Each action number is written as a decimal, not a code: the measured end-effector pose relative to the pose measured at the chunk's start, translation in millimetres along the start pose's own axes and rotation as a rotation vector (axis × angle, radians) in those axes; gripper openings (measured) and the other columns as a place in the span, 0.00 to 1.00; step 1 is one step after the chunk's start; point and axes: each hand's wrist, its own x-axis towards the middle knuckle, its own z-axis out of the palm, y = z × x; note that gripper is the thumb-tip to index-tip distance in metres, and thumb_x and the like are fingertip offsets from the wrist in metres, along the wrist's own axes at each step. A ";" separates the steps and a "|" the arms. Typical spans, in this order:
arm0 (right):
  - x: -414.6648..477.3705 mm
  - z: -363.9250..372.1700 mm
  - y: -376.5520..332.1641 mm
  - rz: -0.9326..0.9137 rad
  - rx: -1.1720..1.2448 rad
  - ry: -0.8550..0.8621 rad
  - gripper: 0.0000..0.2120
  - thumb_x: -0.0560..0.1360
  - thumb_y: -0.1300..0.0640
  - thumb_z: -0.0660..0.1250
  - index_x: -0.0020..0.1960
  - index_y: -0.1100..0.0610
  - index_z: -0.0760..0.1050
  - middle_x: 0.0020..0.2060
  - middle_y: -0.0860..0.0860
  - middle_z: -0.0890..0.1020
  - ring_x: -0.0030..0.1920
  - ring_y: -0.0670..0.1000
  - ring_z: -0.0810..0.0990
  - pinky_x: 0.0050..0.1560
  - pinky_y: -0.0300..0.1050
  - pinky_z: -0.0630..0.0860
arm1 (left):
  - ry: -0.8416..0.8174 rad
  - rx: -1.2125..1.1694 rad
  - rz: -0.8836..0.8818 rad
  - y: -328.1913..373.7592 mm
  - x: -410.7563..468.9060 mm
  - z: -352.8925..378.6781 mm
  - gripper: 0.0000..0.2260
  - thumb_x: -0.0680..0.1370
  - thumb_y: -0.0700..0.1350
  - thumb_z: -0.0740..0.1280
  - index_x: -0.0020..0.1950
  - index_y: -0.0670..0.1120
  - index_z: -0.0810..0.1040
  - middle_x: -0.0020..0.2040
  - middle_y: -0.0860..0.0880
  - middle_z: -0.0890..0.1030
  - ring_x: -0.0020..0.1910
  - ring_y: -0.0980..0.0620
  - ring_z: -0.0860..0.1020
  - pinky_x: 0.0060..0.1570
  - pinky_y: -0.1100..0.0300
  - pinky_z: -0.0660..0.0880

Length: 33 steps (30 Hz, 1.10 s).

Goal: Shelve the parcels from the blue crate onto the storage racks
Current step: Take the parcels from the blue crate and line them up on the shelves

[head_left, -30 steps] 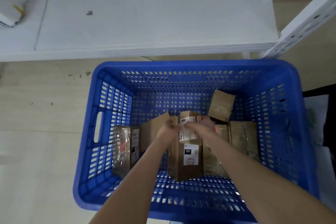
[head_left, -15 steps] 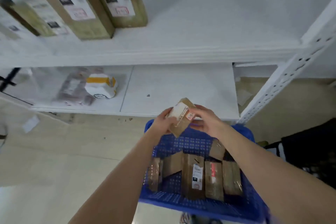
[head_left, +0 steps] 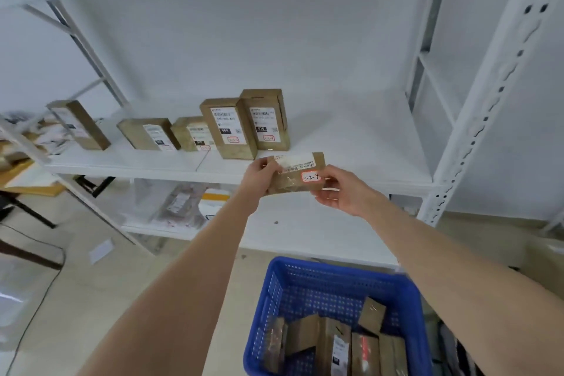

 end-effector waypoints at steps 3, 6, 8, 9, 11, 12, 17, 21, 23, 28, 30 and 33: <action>-17.0 18.8 -19.9 -0.049 -0.042 -0.013 0.06 0.74 0.57 0.67 0.48 0.57 0.78 0.39 0.54 0.80 0.41 0.53 0.80 0.49 0.46 0.77 | -0.044 -0.009 0.080 20.0 -9.8 -20.0 0.03 0.77 0.43 0.64 0.44 0.50 0.76 0.46 0.48 0.79 0.45 0.48 0.77 0.56 0.48 0.76; -25.6 38.0 -27.9 -0.090 -0.058 -0.021 0.07 0.73 0.55 0.69 0.50 0.57 0.79 0.40 0.54 0.79 0.40 0.53 0.80 0.46 0.44 0.77 | -0.116 -0.044 0.126 26.3 -14.7 -43.1 0.07 0.80 0.47 0.62 0.54 0.46 0.76 0.48 0.47 0.80 0.44 0.49 0.79 0.55 0.49 0.78; -28.2 51.0 -27.4 -0.114 -0.068 -0.024 0.07 0.74 0.55 0.69 0.50 0.56 0.80 0.43 0.55 0.79 0.42 0.53 0.80 0.47 0.44 0.77 | -0.153 -0.049 0.153 27.9 -14.6 -59.7 0.09 0.81 0.47 0.60 0.58 0.45 0.73 0.48 0.49 0.80 0.44 0.51 0.79 0.55 0.49 0.78; -28.5 57.8 -26.3 -0.124 -0.071 -0.026 0.07 0.74 0.56 0.70 0.51 0.55 0.80 0.44 0.54 0.80 0.43 0.54 0.80 0.48 0.44 0.77 | -0.171 -0.049 0.164 29.1 -13.1 -68.0 0.09 0.82 0.47 0.59 0.58 0.46 0.73 0.47 0.50 0.80 0.45 0.52 0.79 0.55 0.50 0.77; -27.7 73.6 -22.6 -0.138 -0.083 -0.035 0.08 0.73 0.55 0.70 0.52 0.53 0.80 0.46 0.53 0.80 0.46 0.54 0.81 0.48 0.43 0.77 | -0.203 -0.051 0.179 30.1 -8.3 -85.7 0.09 0.82 0.47 0.58 0.60 0.47 0.72 0.48 0.52 0.79 0.45 0.54 0.79 0.54 0.54 0.78; -27.2 82.4 -20.3 -0.145 -0.087 -0.038 0.09 0.73 0.56 0.70 0.53 0.52 0.80 0.46 0.53 0.81 0.46 0.53 0.81 0.48 0.42 0.77 | -0.212 -0.049 0.191 30.9 -6.5 -94.9 0.08 0.82 0.46 0.58 0.60 0.48 0.72 0.47 0.53 0.80 0.45 0.54 0.79 0.51 0.57 0.79; -21.0 121.5 -6.6 -0.189 -0.079 -0.043 0.14 0.74 0.57 0.70 0.60 0.52 0.77 0.47 0.50 0.83 0.48 0.52 0.81 0.49 0.42 0.77 | -0.248 -0.025 0.244 29.8 11.1 -135.5 0.09 0.82 0.45 0.57 0.60 0.46 0.73 0.46 0.52 0.79 0.43 0.55 0.79 0.48 0.60 0.78; -16.3 141.5 2.7 -0.185 -0.070 -0.012 0.14 0.74 0.58 0.70 0.60 0.52 0.77 0.49 0.51 0.83 0.49 0.52 0.82 0.48 0.42 0.77 | -0.293 -0.032 0.258 27.0 20.2 -154.7 0.07 0.83 0.43 0.56 0.56 0.48 0.73 0.47 0.52 0.79 0.44 0.55 0.79 0.47 0.60 0.78; -15.1 149.3 4.7 -0.178 -0.069 0.007 0.12 0.74 0.59 0.70 0.58 0.52 0.78 0.49 0.51 0.83 0.48 0.52 0.82 0.48 0.42 0.77 | -0.296 -0.022 0.253 24.7 22.6 -161.4 0.07 0.83 0.44 0.56 0.55 0.48 0.73 0.48 0.52 0.79 0.44 0.55 0.79 0.49 0.59 0.78; -13.8 164.1 9.3 -0.157 -0.069 0.047 0.09 0.74 0.60 0.68 0.53 0.54 0.79 0.46 0.53 0.82 0.45 0.53 0.82 0.47 0.42 0.77 | -0.263 0.054 0.264 18.9 23.0 -172.0 0.07 0.83 0.44 0.55 0.53 0.46 0.72 0.45 0.50 0.79 0.39 0.56 0.79 0.36 0.67 0.78; -11.9 170.2 11.0 -0.165 -0.118 0.080 0.09 0.74 0.61 0.67 0.54 0.53 0.79 0.46 0.53 0.82 0.45 0.52 0.81 0.50 0.44 0.77 | -0.219 0.082 0.275 12.9 22.6 -173.0 0.07 0.82 0.43 0.55 0.50 0.46 0.71 0.45 0.47 0.77 0.40 0.52 0.77 0.41 0.62 0.75; -5.9 182.2 15.7 -0.213 -0.189 0.104 0.12 0.74 0.59 0.69 0.56 0.49 0.77 0.46 0.51 0.83 0.45 0.51 0.81 0.49 0.45 0.78 | -0.165 0.113 0.280 3.1 17.2 -177.9 0.09 0.82 0.43 0.54 0.55 0.45 0.73 0.48 0.46 0.77 0.45 0.48 0.76 0.48 0.55 0.74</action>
